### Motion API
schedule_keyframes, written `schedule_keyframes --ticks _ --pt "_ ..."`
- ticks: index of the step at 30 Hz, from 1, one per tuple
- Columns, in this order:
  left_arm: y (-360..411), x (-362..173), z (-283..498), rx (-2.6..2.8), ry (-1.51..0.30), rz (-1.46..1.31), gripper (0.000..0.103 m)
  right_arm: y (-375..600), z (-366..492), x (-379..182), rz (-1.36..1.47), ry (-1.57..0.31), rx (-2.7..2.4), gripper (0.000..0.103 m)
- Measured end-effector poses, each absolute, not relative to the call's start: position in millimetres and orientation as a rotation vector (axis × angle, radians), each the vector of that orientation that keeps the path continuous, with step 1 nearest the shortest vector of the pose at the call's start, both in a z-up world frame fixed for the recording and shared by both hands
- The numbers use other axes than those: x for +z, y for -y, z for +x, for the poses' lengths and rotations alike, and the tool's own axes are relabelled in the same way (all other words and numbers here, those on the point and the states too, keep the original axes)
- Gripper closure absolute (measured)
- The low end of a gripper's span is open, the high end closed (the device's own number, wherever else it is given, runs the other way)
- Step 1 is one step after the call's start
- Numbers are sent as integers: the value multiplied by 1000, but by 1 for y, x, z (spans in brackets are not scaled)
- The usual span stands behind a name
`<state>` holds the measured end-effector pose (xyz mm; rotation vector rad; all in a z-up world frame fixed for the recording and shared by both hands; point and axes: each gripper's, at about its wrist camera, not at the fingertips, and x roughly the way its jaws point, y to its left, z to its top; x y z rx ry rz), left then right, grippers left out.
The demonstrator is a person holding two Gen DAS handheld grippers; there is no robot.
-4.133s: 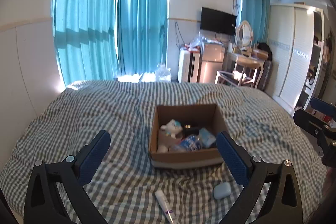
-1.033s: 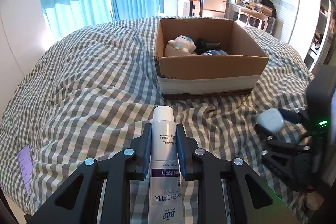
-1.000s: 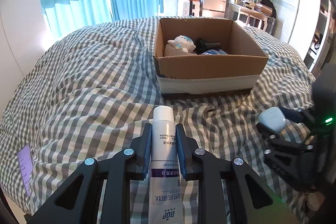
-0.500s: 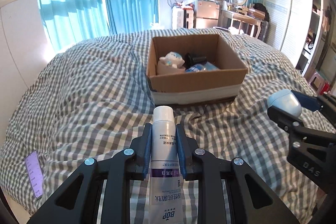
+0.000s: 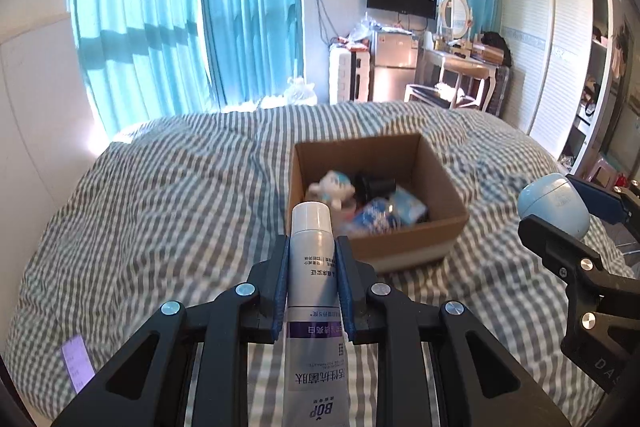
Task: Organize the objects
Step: 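Carry the tube and earbud case into the box and open both tools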
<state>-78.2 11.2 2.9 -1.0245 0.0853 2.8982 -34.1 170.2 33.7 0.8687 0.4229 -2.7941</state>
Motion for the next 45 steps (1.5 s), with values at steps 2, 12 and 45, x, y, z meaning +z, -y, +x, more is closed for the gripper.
schedule_keyframes --ticks 2,12,45 --pt "-12 11 -91 2898 -99 -1008 81 -171 -46 41 860 -411 -2799 50" --pt "-18 28 -164 2867 -97 -989 81 -174 -137 66 855 -392 -2815 50" --pt "-50 -96 -328 2603 -68 -1298 81 -185 -338 -73 1182 -259 -2709 50"
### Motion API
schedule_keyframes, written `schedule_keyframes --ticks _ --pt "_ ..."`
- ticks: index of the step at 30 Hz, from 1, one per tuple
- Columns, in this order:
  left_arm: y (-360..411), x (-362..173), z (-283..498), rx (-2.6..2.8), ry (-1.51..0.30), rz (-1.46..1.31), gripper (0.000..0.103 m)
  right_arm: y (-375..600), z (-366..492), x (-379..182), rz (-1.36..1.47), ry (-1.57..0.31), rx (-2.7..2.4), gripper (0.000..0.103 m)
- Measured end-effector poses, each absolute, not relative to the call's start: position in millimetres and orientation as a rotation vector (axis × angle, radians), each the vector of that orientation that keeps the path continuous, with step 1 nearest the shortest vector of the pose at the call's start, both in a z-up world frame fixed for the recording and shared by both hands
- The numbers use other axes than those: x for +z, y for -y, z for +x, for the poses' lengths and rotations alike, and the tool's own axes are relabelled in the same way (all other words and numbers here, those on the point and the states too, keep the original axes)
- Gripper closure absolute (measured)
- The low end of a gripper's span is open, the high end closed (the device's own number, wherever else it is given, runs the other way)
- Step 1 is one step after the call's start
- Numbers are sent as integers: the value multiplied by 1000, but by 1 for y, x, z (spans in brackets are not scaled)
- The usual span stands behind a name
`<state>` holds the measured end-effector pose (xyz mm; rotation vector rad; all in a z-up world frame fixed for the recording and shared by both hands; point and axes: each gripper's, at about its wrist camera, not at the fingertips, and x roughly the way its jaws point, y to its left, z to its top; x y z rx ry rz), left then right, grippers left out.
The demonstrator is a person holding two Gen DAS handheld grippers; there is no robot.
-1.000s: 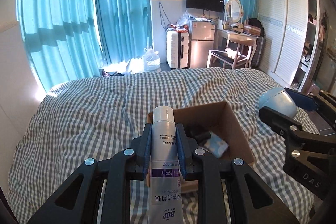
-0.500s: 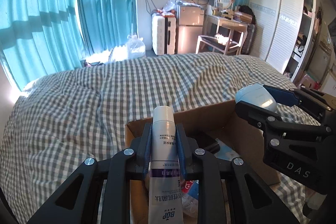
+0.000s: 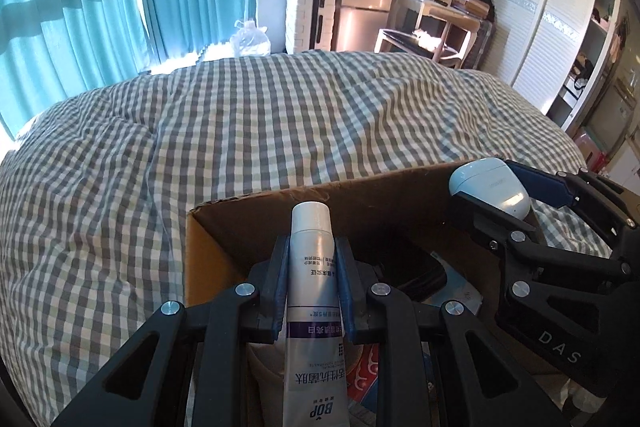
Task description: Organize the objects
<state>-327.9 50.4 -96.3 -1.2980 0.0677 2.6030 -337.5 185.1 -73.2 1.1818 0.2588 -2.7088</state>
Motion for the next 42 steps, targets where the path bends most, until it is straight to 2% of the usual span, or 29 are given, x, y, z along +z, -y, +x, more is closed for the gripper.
schedule_keyframes --ticks 11,13,15,16,18,19,21,24,26,29,32,37,42 --pt "-56 -103 -325 2606 -78 -1326 79 -181 -334 -83 1220 -276 -2688 50" --pt "-55 -102 -324 2613 -74 -1310 74 -183 -331 -80 1225 -259 -2695 50" --pt "-51 -98 -321 2618 -60 -1302 57 -185 -329 -75 1228 -235 -2697 50" --pt "-49 -96 -319 2623 -57 -1300 53 -187 -326 -72 1224 -216 -2699 49" --pt "-46 -88 -315 2635 -52 -1284 41 -192 -319 -59 1187 -190 -2722 38" --pt "-44 -84 -313 2636 -50 -1277 38 -193 -316 -53 1173 -185 -2731 31" --pt "-42 -74 -307 2641 -44 -1253 25 -197 -308 -39 1139 -178 -2751 30" --pt "-37 -51 -296 2671 -39 -1191 20 -202 -297 -15 1105 -181 -2782 29" --pt "-35 -34 -288 2685 -40 -1158 16 -207 -290 3 1080 -177 -2809 21" --pt "-32 -3 -273 2741 -52 -1073 10 -214 -273 28 1023 -155 -2859 15" --pt "-31 26 -253 2779 -68 -996 6 -222 -252 53 962 -112 -2904 15" --pt "-16 69 -218 2824 -17 -896 2 -229 -206 95 845 -79 -2975 9" --pt "-13 113 -174 2879 -47 -762 1 -227 -160 139 727 -86 -3021 5"
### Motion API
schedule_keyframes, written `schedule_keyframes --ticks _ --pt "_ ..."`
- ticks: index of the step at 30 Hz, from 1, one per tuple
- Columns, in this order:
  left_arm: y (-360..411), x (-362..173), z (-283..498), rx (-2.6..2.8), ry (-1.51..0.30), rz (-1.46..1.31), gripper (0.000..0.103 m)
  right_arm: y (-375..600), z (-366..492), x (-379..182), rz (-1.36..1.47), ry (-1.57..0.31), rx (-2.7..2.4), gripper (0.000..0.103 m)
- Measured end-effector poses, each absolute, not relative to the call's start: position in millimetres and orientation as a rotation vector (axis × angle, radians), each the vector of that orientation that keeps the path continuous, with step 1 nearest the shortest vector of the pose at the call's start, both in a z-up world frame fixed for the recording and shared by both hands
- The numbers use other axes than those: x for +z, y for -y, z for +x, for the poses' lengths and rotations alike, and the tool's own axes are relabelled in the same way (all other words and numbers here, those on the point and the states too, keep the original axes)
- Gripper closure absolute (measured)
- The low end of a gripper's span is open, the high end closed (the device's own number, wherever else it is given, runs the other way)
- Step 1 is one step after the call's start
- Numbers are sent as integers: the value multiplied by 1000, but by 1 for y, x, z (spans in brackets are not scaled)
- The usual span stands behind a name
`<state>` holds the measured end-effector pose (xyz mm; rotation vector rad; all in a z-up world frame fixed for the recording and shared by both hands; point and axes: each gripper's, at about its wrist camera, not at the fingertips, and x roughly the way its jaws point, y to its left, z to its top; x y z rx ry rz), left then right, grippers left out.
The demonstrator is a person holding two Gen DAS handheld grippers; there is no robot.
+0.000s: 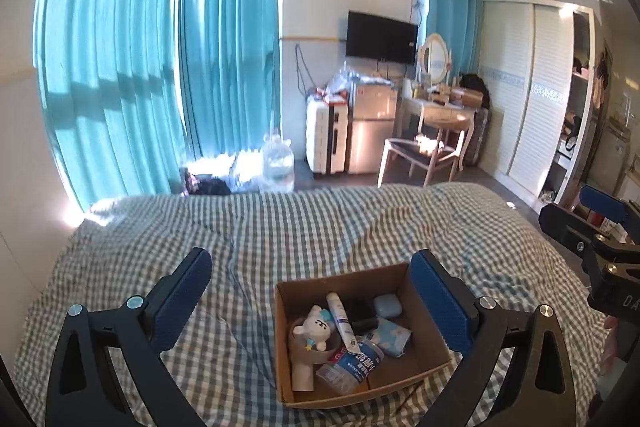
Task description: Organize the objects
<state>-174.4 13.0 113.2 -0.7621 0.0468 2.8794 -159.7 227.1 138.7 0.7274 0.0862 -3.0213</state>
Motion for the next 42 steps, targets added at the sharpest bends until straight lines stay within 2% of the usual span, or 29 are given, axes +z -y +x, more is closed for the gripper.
schedule_keyframes --ticks 6,13,21,27,34,42 --pt "-9 152 -118 2922 -67 -617 0 -225 -102 171 611 -101 -3065 3" --pt "-4 162 -71 2940 -90 -502 0 -228 -50 177 528 -94 -3087 2" --pt "9 122 -40 2933 -60 -345 0 -226 -30 109 492 -109 -3099 1" --pt "15 63 -47 2997 -21 -411 0 -225 -44 50 516 -102 -3099 1" --pt "15 18 -43 2990 -37 -471 0 -223 -41 20 488 -133 -3128 1" --pt "19 11 -38 3005 2 -498 0 -220 -40 -1 525 -89 -3122 1"
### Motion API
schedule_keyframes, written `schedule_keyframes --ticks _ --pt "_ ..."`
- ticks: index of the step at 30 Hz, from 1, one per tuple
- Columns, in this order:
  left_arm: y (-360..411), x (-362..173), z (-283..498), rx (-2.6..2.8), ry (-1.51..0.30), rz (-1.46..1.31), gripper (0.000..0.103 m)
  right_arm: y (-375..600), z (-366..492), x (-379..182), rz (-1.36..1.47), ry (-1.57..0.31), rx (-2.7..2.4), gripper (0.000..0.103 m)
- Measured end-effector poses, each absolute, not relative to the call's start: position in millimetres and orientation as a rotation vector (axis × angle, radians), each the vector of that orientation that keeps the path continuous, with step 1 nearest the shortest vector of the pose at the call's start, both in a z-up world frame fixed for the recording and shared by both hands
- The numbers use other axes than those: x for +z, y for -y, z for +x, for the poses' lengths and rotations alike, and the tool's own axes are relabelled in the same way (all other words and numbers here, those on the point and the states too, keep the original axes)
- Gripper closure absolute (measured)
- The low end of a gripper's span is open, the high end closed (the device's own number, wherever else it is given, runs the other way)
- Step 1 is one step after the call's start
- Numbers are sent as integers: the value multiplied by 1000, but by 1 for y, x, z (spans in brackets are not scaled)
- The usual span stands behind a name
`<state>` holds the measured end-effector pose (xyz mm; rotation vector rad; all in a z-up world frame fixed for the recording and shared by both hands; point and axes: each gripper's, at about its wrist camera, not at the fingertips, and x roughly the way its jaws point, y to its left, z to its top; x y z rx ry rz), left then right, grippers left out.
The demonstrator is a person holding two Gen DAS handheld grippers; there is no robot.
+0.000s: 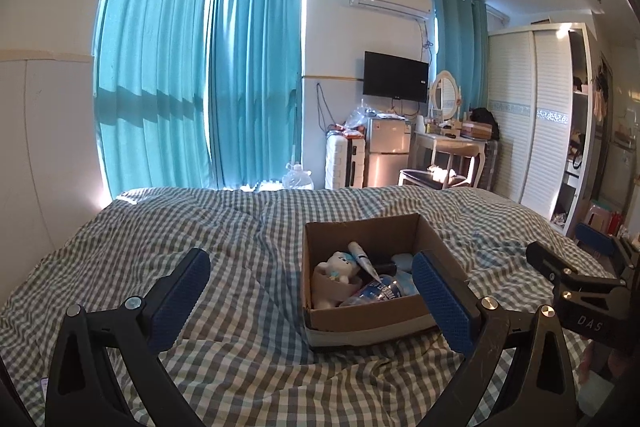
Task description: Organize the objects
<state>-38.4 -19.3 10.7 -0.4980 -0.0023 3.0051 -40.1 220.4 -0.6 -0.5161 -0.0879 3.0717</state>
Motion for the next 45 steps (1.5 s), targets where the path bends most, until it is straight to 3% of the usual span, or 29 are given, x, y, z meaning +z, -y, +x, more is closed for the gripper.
schedule_keyframes --ticks 45 --pt "8 -11 -43 2964 -60 -603 0 -216 -33 -9 -545 60 3085 1"
